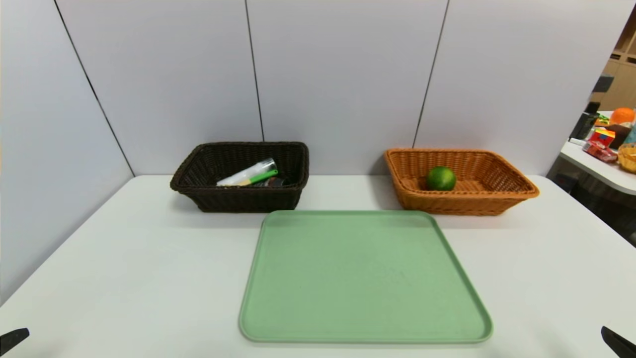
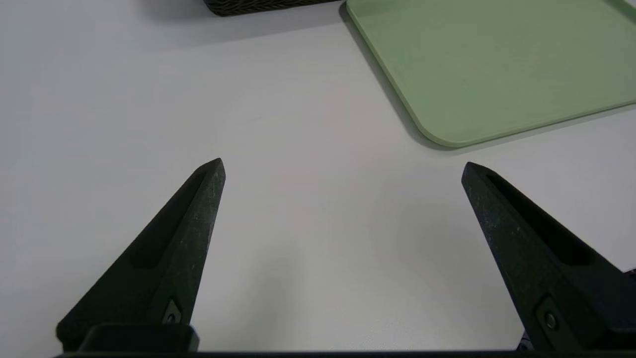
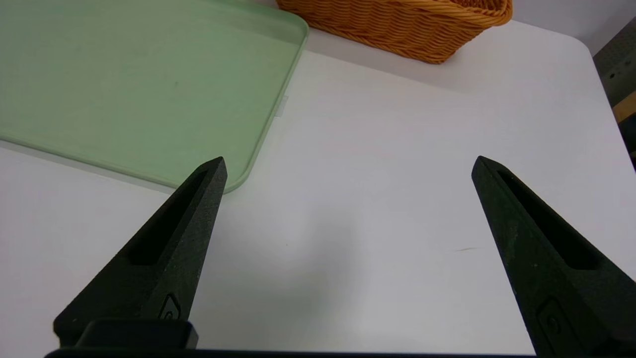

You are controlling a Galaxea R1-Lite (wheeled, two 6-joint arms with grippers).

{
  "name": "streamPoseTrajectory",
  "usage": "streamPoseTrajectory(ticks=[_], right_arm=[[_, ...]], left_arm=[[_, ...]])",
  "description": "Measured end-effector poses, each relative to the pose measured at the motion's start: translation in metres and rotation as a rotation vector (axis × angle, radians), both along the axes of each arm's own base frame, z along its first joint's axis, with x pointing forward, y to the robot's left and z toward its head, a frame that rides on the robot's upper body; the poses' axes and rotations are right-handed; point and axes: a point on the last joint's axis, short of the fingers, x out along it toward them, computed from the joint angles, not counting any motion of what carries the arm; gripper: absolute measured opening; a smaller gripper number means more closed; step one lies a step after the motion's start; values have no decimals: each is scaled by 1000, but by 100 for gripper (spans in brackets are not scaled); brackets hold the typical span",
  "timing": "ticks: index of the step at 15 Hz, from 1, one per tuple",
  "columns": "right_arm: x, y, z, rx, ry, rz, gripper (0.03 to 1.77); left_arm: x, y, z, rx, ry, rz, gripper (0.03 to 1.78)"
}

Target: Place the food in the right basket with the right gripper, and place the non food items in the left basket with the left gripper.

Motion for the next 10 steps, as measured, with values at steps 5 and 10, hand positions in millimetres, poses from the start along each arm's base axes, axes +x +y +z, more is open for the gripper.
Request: streamPoseTrajectory(ticks=[5, 10], right_arm=[[-7, -1, -5, 0, -27, -5, 170], [-15, -2, -9, 4, -56, -28, 170]], left_arm=[[-8, -1, -11, 1, -23, -19, 169], [-14, -1, -20, 3, -38, -25, 169]])
